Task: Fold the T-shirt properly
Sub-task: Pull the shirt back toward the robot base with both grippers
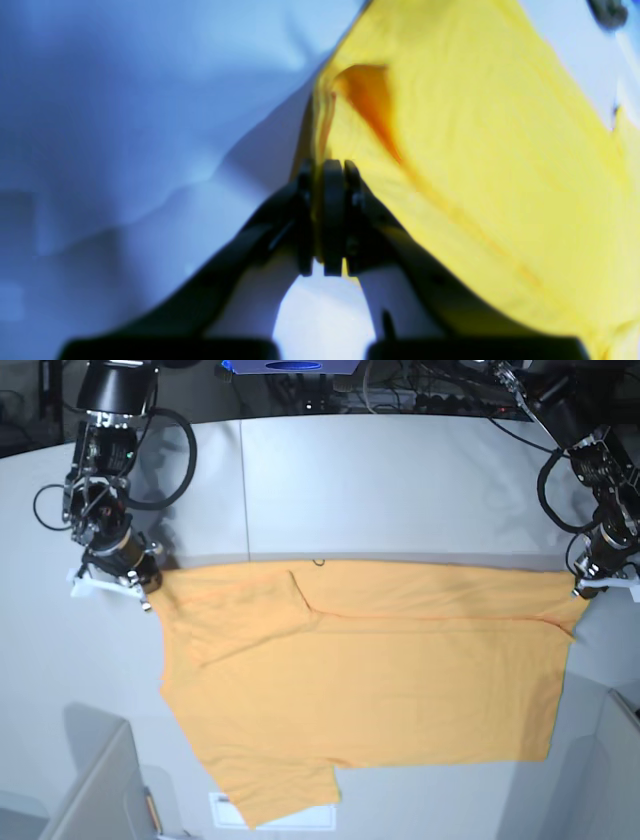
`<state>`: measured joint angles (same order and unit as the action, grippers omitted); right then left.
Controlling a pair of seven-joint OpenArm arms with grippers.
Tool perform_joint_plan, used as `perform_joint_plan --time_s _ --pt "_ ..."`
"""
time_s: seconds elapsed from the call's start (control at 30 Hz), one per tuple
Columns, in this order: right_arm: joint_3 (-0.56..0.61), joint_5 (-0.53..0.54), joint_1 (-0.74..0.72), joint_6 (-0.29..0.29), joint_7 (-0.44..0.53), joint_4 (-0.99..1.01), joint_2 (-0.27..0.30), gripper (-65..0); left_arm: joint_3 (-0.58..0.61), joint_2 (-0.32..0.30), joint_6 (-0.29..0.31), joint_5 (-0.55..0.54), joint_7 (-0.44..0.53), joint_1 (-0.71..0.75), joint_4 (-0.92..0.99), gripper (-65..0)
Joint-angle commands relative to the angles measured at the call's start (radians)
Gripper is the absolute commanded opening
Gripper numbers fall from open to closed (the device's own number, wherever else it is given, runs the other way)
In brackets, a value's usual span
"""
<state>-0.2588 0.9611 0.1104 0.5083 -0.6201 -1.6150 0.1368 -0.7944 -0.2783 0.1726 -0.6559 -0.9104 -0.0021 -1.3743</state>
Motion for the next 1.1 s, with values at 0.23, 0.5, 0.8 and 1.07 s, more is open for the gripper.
perform_joint_plan --time_s 0.23,0.5,0.8,1.07 --pt "-0.015 0.002 0.197 -0.007 -0.05 -0.184 0.01 -65.0 -0.018 0.012 0.008 -0.005 0.017 0.259 -0.193 -65.0" --pt "-0.014 0.0 0.381 -0.007 -0.053 -0.282 0.013 -65.0 -0.127 0.057 0.051 -0.005 0.01 0.423 -0.328 -65.0" --pt "-0.014 -0.003 0.472 -0.009 -0.053 -0.282 0.013 -65.0 -0.136 0.066 0.078 -0.005 0.015 0.52 -0.343 -65.0" --pt "-0.014 -0.003 0.499 -0.009 -0.053 -0.288 0.014 -65.0 -0.138 0.08 0.078 -0.003 0.01 0.546 -0.35 -65.0"
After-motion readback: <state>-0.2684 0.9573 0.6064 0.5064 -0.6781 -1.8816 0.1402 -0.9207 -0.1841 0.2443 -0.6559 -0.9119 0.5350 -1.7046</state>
